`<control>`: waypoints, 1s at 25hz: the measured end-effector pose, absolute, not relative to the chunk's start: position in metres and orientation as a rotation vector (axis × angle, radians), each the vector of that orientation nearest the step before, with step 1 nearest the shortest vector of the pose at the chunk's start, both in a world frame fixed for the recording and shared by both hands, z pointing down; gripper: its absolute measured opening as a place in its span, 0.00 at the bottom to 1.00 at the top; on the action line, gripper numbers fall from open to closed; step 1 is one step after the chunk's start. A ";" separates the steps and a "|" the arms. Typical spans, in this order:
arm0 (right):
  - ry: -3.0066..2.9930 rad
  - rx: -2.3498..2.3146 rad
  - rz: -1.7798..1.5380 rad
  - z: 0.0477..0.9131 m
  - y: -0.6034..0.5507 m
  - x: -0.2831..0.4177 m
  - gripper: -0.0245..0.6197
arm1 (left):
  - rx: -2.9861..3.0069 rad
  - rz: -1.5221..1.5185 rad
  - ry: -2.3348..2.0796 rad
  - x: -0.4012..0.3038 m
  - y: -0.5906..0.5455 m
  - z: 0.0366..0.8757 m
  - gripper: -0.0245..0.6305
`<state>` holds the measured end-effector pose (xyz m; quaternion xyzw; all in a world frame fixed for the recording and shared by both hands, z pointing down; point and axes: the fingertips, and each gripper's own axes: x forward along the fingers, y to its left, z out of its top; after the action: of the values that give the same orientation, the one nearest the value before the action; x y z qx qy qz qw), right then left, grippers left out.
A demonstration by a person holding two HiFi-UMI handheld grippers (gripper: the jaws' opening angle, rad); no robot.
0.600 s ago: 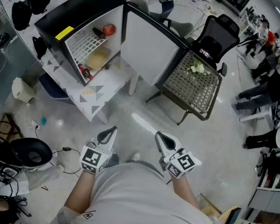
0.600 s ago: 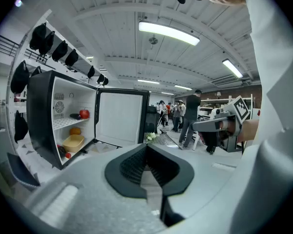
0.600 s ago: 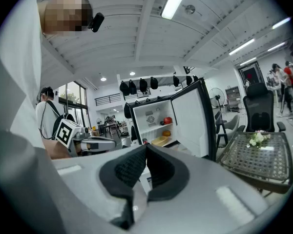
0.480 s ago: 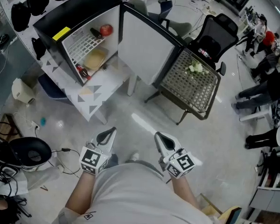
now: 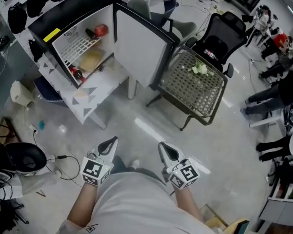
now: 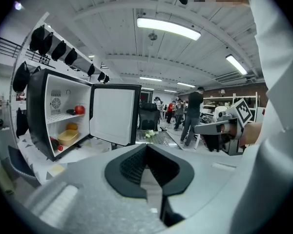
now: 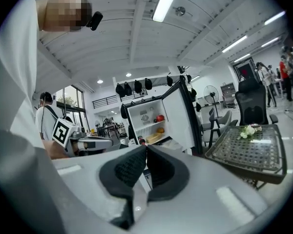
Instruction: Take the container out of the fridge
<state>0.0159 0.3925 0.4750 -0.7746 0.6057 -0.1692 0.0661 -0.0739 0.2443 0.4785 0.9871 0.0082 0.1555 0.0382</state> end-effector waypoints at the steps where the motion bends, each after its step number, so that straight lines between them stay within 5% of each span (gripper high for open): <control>1: 1.814 -2.331 -0.516 0.477 0.394 0.018 0.04 | 3.029 0.491 0.032 -0.072 0.247 0.480 0.05; 25: 2.092 -2.268 -0.536 0.482 0.181 0.133 0.04 | 2.958 0.425 -0.149 0.047 0.063 0.500 0.05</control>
<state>0.1334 0.1812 0.4823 -0.7242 0.6680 -0.1712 0.0051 0.0468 0.0628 0.4998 0.9858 -0.0496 0.1416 0.0749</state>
